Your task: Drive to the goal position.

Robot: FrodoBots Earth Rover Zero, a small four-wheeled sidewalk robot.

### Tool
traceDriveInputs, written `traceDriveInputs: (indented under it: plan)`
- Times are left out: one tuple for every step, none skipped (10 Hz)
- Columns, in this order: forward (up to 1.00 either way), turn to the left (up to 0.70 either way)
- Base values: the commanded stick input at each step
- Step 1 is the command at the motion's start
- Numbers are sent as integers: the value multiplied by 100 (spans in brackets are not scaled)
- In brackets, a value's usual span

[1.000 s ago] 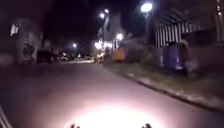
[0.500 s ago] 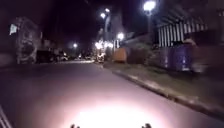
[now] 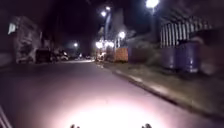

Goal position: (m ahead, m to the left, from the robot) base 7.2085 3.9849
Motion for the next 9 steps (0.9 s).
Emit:
traceDriveInputs:
  plan:
    - [70, 0]
    - [70, 0]
    - [70, 0]
    - [70, 0]
    - [70, 0]
    - [70, 0]
    - [70, 0]
    - [70, 0]
    - [70, 0]
